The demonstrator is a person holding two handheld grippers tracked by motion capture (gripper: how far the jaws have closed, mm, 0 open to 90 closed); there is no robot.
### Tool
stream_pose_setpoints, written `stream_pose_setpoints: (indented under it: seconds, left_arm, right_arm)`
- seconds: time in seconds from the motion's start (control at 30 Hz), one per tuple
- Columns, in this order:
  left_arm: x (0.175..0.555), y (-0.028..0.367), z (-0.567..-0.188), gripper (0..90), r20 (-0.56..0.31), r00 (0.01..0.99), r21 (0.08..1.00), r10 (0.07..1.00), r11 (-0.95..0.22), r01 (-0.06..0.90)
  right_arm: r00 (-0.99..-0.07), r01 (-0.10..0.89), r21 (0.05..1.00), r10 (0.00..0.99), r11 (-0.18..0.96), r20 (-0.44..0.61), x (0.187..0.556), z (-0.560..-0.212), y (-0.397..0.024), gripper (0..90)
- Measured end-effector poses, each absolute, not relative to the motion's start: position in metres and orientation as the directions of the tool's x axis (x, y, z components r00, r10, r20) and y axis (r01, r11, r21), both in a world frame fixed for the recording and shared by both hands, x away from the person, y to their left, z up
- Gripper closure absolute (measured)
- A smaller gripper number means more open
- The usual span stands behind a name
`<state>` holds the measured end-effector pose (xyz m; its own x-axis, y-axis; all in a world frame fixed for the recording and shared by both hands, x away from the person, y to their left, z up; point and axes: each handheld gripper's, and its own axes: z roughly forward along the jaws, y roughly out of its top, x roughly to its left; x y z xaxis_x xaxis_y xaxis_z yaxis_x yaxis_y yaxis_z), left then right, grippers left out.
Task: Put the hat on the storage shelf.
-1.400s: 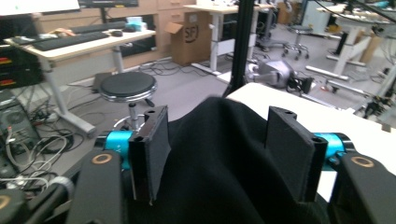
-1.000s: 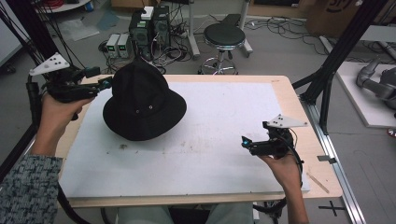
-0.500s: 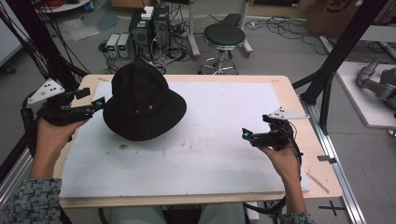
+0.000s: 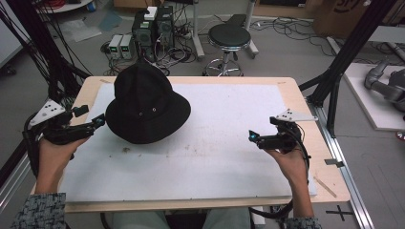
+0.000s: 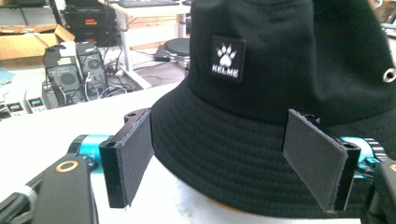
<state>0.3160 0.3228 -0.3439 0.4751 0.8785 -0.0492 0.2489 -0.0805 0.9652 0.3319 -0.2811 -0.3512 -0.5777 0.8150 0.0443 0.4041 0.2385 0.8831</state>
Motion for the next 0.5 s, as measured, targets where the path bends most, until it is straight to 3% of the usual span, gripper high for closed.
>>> stream_pose_setpoints:
  seconds: [0.5]
  left_arm:
    - [0.3095,0.3297,-0.354,20.5,-0.016,0.444,0.954,0.896,-0.119,0.275]
  right_arm:
    - [-0.556,0.419,0.879,0.83,0.227,0.051,0.3328,-0.3563,-0.2819,1.3]
